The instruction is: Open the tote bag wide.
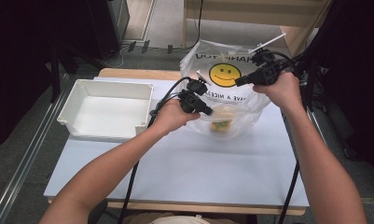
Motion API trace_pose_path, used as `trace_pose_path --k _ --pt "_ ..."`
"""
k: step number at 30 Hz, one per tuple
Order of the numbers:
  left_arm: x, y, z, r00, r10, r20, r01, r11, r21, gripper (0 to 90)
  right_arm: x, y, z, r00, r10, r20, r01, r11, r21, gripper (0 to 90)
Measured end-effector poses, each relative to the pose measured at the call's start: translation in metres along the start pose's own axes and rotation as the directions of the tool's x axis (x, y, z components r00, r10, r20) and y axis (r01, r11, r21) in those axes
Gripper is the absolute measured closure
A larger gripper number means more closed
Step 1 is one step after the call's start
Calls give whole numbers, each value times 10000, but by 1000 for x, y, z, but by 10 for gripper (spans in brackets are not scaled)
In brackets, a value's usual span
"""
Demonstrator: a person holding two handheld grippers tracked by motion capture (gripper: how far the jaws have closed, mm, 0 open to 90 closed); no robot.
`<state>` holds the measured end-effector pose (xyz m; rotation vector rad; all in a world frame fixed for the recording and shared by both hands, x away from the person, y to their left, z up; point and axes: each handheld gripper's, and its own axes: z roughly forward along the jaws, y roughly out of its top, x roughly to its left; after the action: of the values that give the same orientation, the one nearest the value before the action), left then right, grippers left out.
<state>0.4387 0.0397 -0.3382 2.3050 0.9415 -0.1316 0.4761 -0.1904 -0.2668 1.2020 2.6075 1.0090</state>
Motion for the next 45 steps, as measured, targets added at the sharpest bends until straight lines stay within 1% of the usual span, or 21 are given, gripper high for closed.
trace_pose_path --k 2,3,5,7,8,9,12,14,17,18,19,20,21,25,27,29,33,39,43,44,45 --pt "1 -1 -2 10000 17 34 -17 10000 -1 893 -2 8 12 9999 120 -65 -120 9999 41 898" --pt "1 -1 -2 10000 17 34 -17 10000 -1 893 -2 8 12 9999 120 -65 -120 9999 41 898" --pt "1 -3 -3 10000 27 77 -27 10000 -28 893 -3 11 25 9999 112 -25 -111 9998 143 898" --pt "1 -3 -4 10000 61 42 -61 10000 -39 893 -4 10 33 9999 150 6 -150 9997 200 898" --pt "1 -4 -4 9999 57 84 -56 10000 -49 893 -4 10 33 9999 150 6 -150 9997 200 898" --pt "1 -5 -5 10000 42 61 -42 10000 -74 893 -6 8 40 9997 254 3 -254 9992 312 898" --pt "3 -7 -7 10000 -13 39 14 10000 -86 892 -10 1 49 9993 369 48 -371 9978 546 898" --pt "5 -7 -7 9999 -105 62 105 9999 -100 892 -12 -4 53 9986 521 45 -523 9961 707 898" --pt "7 -8 -7 9999 -126 52 127 9999 -107 892 -13 -10 57 9983 574 35 -575 9946 860 898" --pt "7 -8 -7 9999 -149 52 149 9999 -69 892 -15 -17 60 9983 578 32 -578 9927 1059 898" --pt "7 -8 -7 9999 -149 52 149 9999 -69 891 -15 -17 60 9983 578 32 -578 9927 1059 898" --pt "8 -8 -6 9998 -172 51 172 9998 -82 891 -16 -23 61 9977 671 4 -667 9915 1121 898" --pt "8 -8 -6 9998 -172 51 172 9998 -82 891 -16 -23 61 9977 671 4 -667 9915 1121 898" --pt "10 -7 -4 9997 -244 -3 244 9997 -83 890 -18 -36 61 9967 805 35 -803 9897 1189 898" --pt "11 -7 -4 9997 -241 -13 240 9997 -108 890 -19 -39 61 9969 780 58 -781 9895 1214 898" --pt "12 -7 -3 9994 -341 -18 340 9994 -73 890 -19 -45 62 9962 866 33 -862 9865 1391 897" --pt "14 -7 -3 9993 -368 -60 367 9993 -82 890 -20 -49 62 9964 842 98 -847 9841 1559 898" --pt "20 -5 -1 9986 -485 -195 483 9988 -80 887 -16 -61 58 9961 877 139 -888 9813 1706 897" --pt "23 -1 0 9983 -464 -344 456 9987 -242 890 -13 -67 58 9962 865 76 -866 9819 1686 897" --pt "23 0 0 9979 -540 -362 527 9979 -364 891 -12 -68 59 9963 860 69 -859 9818 1693 897" --pt "23 1 0 9981 -470 -403 456 9983 -367 893 -11 -70 59 9957 924 29 -916 9818 1665 897"
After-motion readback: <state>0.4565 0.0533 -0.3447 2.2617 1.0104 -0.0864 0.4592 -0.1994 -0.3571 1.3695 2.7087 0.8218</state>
